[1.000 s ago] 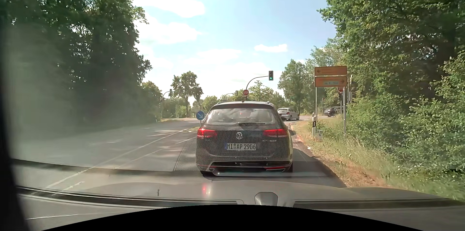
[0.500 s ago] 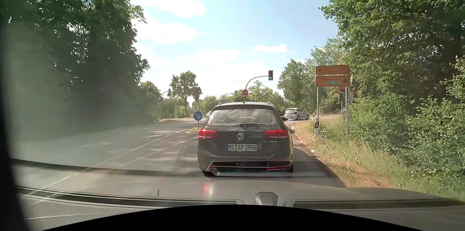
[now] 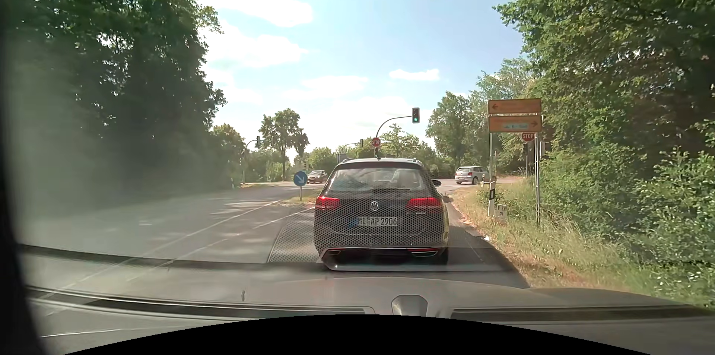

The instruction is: Follow the waypoints while adhering to traffic rules and regulations

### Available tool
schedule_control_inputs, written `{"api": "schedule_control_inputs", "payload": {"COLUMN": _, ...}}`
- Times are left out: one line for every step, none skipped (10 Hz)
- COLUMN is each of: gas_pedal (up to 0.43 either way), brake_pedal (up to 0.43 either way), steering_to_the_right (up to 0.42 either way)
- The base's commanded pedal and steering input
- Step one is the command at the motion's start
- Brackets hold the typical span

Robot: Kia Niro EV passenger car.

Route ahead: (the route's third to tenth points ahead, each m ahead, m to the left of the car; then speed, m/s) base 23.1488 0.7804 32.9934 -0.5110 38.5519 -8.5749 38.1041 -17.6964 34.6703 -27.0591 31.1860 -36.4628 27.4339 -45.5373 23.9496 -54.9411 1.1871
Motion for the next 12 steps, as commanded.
{"api": "schedule_control_inputs", "payload": {"gas_pedal": 0.169, "brake_pedal": 0.006, "steering_to_the_right": 0.033}}
{"api": "schedule_control_inputs", "payload": {"gas_pedal": 0.209, "brake_pedal": 0.006, "steering_to_the_right": 0.033}}
{"api": "schedule_control_inputs", "payload": {"gas_pedal": 0.248, "brake_pedal": 0.006, "steering_to_the_right": 0.033}}
{"api": "schedule_control_inputs", "payload": {"gas_pedal": 0.280, "brake_pedal": 0.006, "steering_to_the_right": 0.033}}
{"api": "schedule_control_inputs", "payload": {"gas_pedal": 0.311, "brake_pedal": 0.006, "steering_to_the_right": 0.033}}
{"api": "schedule_control_inputs", "payload": {"gas_pedal": 0.319, "brake_pedal": 0.006, "steering_to_the_right": 0.033}}
{"api": "schedule_control_inputs", "payload": {"gas_pedal": 0.319, "brake_pedal": 0.006, "steering_to_the_right": 0.033}}
{"api": "schedule_control_inputs", "payload": {"gas_pedal": 0.331, "brake_pedal": 0.006, "steering_to_the_right": 0.033}}
{"api": "schedule_control_inputs", "payload": {"gas_pedal": 0.331, "brake_pedal": 0.006, "steering_to_the_right": 0.034}}
{"api": "schedule_control_inputs", "payload": {"gas_pedal": 0.331, "brake_pedal": 0.006, "steering_to_the_right": 0.035}}
{"api": "schedule_control_inputs", "payload": {"gas_pedal": 0.331, "brake_pedal": 0.006, "steering_to_the_right": 0.035}}
{"api": "schedule_control_inputs", "payload": {"gas_pedal": 0.339, "brake_pedal": 0.006, "steering_to_the_right": 0.035}}
